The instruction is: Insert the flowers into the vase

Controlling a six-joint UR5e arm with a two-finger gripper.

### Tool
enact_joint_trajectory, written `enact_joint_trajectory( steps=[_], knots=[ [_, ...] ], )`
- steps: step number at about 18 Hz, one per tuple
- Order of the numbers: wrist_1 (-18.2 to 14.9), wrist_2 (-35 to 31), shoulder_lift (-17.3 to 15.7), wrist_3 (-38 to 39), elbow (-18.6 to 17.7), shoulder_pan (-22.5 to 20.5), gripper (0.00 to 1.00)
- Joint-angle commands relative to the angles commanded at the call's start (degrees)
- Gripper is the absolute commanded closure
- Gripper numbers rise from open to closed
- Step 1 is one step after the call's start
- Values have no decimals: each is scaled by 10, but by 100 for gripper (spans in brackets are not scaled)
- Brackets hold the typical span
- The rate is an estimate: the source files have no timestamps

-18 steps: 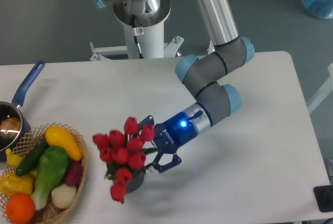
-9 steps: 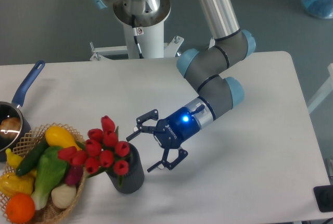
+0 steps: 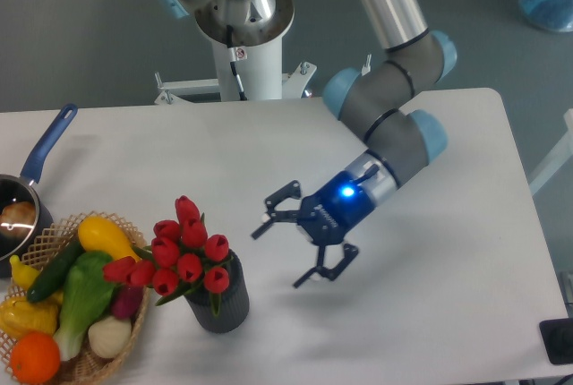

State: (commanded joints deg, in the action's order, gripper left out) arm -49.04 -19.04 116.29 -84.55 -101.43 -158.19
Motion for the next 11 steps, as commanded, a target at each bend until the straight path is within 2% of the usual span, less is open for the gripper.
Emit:
enact_joint_trajectory(
  steps=[5, 7, 11],
  knots=[
    [0, -93, -12, 9, 26, -29, 0],
    [0, -161, -10, 11, 54, -47, 0],
    [3, -246, -9, -21, 73, -71, 0]
  ],
)
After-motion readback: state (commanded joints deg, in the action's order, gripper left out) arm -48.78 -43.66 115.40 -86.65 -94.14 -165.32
